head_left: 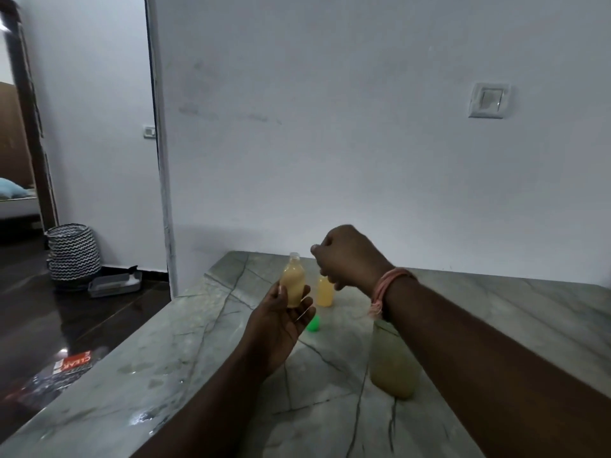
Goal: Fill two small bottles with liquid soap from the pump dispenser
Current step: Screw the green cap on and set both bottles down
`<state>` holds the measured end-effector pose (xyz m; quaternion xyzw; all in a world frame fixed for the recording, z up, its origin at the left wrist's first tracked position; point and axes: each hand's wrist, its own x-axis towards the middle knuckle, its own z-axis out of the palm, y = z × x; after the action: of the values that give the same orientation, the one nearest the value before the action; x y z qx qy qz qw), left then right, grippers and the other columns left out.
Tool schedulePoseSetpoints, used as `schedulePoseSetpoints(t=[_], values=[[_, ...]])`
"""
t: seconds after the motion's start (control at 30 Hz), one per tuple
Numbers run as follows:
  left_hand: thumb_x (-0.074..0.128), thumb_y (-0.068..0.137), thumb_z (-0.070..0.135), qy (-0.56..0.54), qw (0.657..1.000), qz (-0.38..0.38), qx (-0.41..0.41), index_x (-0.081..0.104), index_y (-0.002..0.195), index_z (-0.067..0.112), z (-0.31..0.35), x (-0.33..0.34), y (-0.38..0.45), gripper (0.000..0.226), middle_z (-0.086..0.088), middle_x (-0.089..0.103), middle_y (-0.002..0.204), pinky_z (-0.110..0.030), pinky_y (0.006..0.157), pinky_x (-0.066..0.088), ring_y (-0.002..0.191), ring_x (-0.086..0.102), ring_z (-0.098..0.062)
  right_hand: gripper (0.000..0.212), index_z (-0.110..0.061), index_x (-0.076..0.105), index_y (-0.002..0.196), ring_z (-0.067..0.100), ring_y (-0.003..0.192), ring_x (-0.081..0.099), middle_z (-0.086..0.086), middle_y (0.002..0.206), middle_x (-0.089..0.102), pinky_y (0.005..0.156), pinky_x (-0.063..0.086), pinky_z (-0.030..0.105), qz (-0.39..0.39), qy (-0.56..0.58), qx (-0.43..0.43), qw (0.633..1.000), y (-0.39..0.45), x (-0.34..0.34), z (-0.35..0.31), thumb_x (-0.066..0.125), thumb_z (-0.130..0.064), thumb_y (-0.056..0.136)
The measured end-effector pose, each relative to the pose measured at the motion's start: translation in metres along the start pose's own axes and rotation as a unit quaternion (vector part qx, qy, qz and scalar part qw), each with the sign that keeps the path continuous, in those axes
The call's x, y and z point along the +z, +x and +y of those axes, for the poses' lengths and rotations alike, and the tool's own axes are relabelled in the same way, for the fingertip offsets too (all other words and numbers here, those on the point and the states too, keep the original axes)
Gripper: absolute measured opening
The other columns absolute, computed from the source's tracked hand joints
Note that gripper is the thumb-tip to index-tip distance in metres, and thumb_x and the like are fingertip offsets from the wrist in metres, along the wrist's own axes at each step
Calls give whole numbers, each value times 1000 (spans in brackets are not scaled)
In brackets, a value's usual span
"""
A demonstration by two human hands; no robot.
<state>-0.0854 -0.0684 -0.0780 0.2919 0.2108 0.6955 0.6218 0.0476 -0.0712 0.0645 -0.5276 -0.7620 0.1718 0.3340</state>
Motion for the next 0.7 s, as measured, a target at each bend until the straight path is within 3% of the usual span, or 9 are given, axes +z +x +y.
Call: schedulePoseSetpoints(t=[0.13,0.23,0.47,0.57,0.7], values=[[48,100,26,49,998,26,37,59,130,13,2,-5,3,34,-13,68,116,-45,98,47,108,58,-29,16,-7,64,94,28,84,68,13,93,68,69,57,35,0,-46,4,999,-14,45,17,57,-20,90],[46,100,28,68,996,24,55,62,122,15,3,-5,2,30,-14,65,115,-42,90,49,97,60,-24,16,-9,60,105,28,97,62,12,104,63,69,44,30,23,-76,-9,997,-29,75,33,56,-20,94],[38,106,27,96,993,30,63,59,128,17,-1,-10,10,32,-11,66,117,-37,87,47,93,57,-20,50,-15,36,141,34,117,48,15,135,42,95,45,43,-15,-176,15,984,-40,123,71,53,-19,94],[39,106,26,93,993,22,63,61,124,18,-3,-13,15,30,-11,67,117,-37,87,47,92,58,-20,50,-19,36,143,35,120,46,12,135,46,99,38,46,-31,-216,1,976,-41,131,82,47,-21,95],[37,107,26,102,993,13,62,62,122,19,-5,-12,17,30,-11,67,117,-37,87,47,93,57,-20,34,-17,47,130,33,114,50,10,124,53,96,41,47,-15,-221,-24,975,-38,128,81,47,-15,95]])
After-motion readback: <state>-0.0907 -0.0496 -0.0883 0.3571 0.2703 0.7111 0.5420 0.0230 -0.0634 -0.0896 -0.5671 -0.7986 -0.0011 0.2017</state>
